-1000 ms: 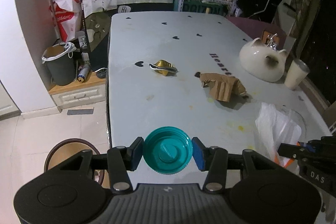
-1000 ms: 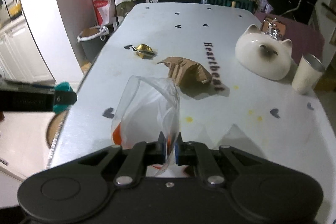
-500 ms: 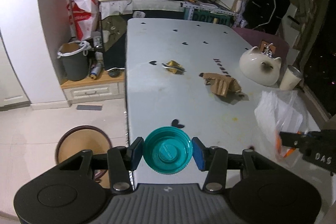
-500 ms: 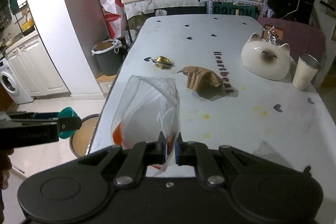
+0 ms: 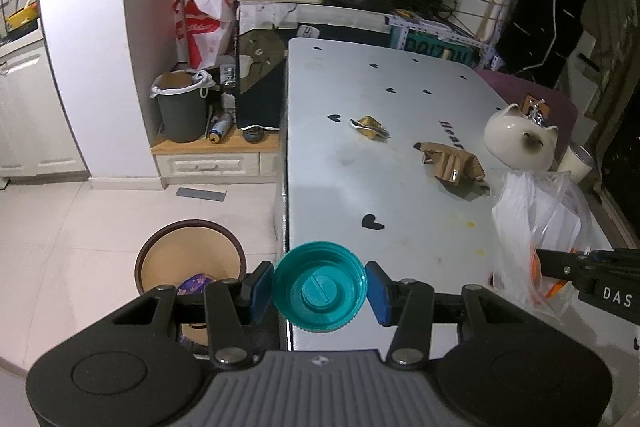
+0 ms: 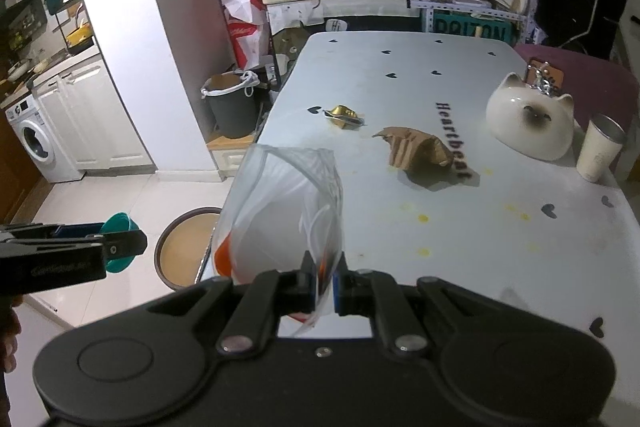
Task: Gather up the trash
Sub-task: 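Lift the teal cap with the left tool while the right tool lifts the clear bag, then carry the teal cap and clear bag with both tools over the wastebasket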
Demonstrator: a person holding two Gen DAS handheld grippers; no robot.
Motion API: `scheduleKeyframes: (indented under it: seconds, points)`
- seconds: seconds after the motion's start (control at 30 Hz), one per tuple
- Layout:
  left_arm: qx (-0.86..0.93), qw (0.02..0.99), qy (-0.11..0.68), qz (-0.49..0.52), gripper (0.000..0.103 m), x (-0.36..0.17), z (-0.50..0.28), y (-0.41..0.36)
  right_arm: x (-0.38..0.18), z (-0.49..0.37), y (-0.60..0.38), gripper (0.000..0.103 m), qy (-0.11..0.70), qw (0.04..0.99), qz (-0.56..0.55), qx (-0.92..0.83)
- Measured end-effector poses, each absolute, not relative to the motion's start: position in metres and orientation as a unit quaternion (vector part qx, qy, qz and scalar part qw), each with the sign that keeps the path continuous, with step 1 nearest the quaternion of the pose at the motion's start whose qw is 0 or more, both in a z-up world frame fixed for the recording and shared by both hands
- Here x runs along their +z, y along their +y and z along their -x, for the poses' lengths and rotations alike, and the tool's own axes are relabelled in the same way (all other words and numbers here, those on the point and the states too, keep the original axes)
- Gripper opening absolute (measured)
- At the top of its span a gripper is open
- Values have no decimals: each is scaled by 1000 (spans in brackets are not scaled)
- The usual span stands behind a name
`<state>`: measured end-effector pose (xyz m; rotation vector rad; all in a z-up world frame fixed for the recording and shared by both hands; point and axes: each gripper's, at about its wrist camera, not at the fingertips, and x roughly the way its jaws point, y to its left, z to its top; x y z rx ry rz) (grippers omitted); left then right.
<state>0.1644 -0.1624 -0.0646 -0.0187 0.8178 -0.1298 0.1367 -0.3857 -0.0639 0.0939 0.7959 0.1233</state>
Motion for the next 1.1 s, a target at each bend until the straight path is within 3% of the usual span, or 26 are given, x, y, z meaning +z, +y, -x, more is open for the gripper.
scheduleKeyframes:
  seconds: [0.47,1.1]
  points:
    - [-64,912,404,15,50,-66,-183,-91,-71,-154,-322,8,404,912,-47,48]
    - [-70,887,457,20,50,-106,-267,40,-102,-235,-196,8,447,891,-63,40]
